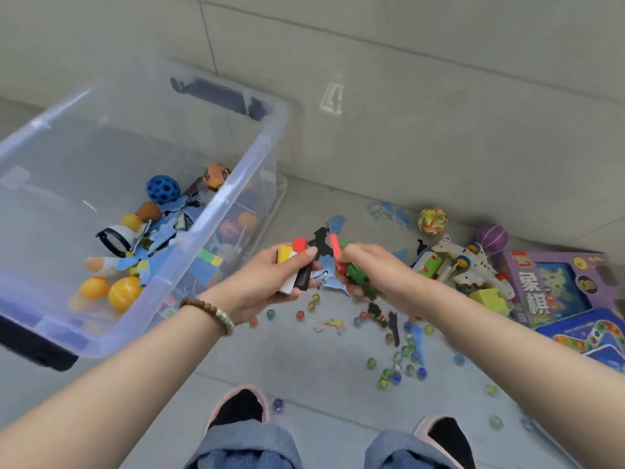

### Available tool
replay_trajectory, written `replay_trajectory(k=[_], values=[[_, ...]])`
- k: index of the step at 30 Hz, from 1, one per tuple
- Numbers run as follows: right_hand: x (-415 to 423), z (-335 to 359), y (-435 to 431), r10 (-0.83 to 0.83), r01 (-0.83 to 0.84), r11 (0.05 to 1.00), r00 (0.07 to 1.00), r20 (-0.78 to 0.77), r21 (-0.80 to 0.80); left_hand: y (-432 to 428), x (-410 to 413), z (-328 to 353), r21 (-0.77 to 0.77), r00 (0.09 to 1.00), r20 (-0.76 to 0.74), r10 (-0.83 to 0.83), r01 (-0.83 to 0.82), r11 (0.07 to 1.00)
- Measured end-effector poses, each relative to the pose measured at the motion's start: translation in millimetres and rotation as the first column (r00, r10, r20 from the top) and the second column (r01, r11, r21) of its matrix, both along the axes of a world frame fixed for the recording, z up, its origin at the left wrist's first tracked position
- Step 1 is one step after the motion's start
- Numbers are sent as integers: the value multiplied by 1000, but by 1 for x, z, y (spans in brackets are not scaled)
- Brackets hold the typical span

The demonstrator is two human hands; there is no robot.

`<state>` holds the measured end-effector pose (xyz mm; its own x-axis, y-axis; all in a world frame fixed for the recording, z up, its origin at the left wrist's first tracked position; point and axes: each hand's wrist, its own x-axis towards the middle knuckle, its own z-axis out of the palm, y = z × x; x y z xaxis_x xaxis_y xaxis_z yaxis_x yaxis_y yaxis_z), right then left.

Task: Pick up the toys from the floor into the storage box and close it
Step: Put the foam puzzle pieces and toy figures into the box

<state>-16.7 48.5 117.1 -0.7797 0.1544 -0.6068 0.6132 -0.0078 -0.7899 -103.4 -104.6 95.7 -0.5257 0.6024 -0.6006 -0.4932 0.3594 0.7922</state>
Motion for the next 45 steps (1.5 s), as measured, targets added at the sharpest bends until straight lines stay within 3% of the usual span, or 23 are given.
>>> replay_trajectory(k=[3, 6, 9, 14, 18, 21, 26, 31, 39, 42, 45], values=[[-28, 60, -15, 21, -28, 996, 996, -83, -82, -21, -28, 60, 38, 988, -141, 56, -51, 998], [-71, 93, -45, 79, -91, 992, 989, -126, -92, -53, -64, 98, -31, 962, -269, 40, -51, 998], [-116, 98, -84, 114, -127, 979, 990, -83, -163, -89, -96, 103, -112, 977, -208, 40, -64, 992], [-155, 70, -117, -12, 21, 960, 999, 33, -279, -145, -131, 85, -89, 972, 101, 211, -203, 975], [-140, 70, -96, -65, 59, 937, 998, -5, -344, -148, -140, 85, -146, 978, -52, 203, -208, 967], [-116, 75, -54, -88, 73, 961, 995, -44, -267, -124, -137, 96, -116, 983, -118, 141, -155, 981], [-57, 74, 36, -261, 254, 954, 965, -21, -157, -50, -110, 108, -42, 982, -183, -57, 50, 998], [26, 43, 114, -369, 369, 929, 926, 78, 22, 50, -59, 88, -40, 951, -126, -282, 279, 959], [122, -52, 159, -303, 222, 941, 890, 341, 256, 152, 28, -30, -307, 823, -55, -566, 525, 794], [138, -82, 158, -298, 136, 895, 892, 341, 425, 170, 55, -74, -340, 796, 23, -605, 575, 744], [154, -107, 160, -378, 171, 809, 884, 276, 562, 184, 73, -106, -383, 786, 14, -619, 576, 723]])
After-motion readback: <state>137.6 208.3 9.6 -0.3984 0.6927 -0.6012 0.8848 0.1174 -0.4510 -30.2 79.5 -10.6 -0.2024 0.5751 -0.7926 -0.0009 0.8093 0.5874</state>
